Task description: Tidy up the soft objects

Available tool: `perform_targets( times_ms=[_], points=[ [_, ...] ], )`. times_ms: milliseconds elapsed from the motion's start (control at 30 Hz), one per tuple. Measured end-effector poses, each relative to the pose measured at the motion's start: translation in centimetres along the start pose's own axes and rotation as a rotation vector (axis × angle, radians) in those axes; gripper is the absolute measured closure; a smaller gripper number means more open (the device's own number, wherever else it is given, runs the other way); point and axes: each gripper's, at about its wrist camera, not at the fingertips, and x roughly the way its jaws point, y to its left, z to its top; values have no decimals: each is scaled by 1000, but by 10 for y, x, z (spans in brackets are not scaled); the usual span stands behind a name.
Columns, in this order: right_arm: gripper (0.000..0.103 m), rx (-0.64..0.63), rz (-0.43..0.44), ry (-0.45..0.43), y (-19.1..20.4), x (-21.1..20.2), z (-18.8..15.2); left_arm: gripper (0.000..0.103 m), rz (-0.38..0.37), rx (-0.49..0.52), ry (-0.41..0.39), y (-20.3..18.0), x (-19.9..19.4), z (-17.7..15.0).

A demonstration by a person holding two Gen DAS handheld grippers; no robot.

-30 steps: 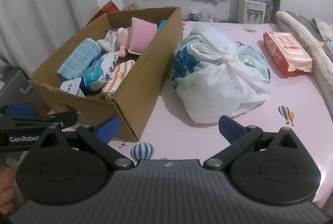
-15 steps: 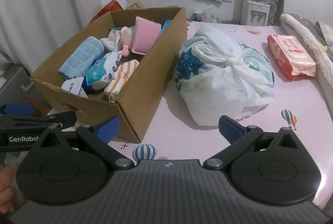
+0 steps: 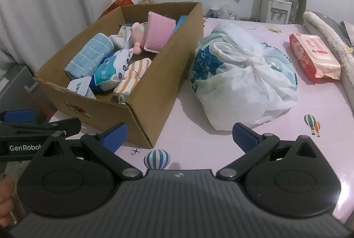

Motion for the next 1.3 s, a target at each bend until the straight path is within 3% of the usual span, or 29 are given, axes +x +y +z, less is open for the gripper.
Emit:
perform_targets(
  times_ms=[1300],
  points=[
    [1,-46,-5,21,6,5,3,0,3,-33,39,5,6,-3]
  ],
)
